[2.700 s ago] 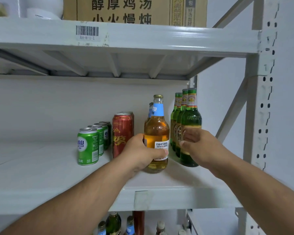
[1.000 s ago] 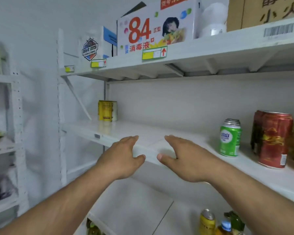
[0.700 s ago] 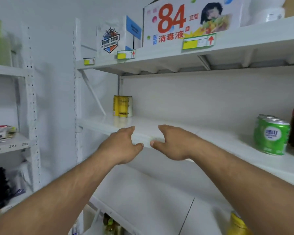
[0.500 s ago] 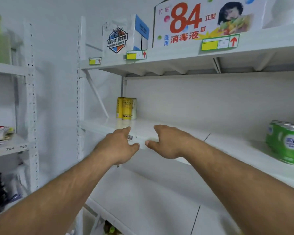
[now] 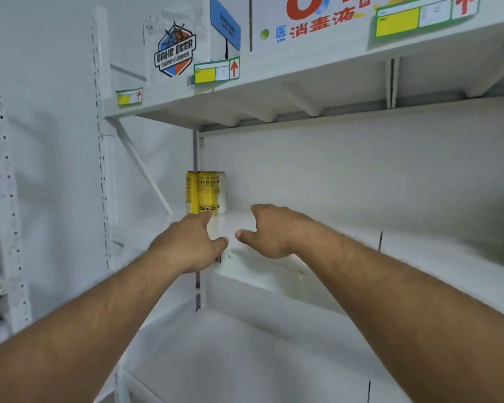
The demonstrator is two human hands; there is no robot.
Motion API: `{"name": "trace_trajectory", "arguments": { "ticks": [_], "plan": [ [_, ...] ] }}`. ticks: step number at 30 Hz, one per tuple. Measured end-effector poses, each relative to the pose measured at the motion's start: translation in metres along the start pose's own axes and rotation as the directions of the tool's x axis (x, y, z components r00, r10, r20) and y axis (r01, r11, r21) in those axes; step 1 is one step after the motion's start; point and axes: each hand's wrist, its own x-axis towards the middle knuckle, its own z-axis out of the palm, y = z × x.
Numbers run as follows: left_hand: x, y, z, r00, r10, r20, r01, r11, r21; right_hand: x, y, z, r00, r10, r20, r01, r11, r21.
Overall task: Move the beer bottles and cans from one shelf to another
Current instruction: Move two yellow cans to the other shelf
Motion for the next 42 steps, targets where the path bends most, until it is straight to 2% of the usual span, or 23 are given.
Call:
{"name": "trace_trajectory", "arguments": {
  "ticks": [9,16,26,38,42],
  "plan": [
    [0.075,-0.032,0.0,0.998,-0.055,-0.015,0.055,0.998,0.012,0.085,-0.011,0.009,0.999,-0.05,0.001,0.05,0.999,-0.019],
    [0.128,-0.065,-0.003,0.999,-0.045,-0.023,0.045,0.999,-0.007,0.133,-0.026,0.021,0.999,-0.028,-0.021,0.028,0.999,-0.024],
    [0.22,-0.139,-0.006,0.999,0.018,0.028,-0.016,0.997,-0.081,0.231,-0.079,0.04,0.991,0.111,-0.081,-0.114,0.993,-0.037],
    [0.336,-0.198,0.016,0.987,0.098,0.125,-0.055,0.949,-0.31,0.347,-0.102,0.079,0.923,0.362,-0.133,-0.35,0.931,0.102],
    [0.369,-0.199,0.015,0.984,0.075,0.159,-0.001,0.909,-0.418,0.377,-0.102,0.082,0.883,0.447,-0.143,-0.403,0.878,0.257]
  ]
}}
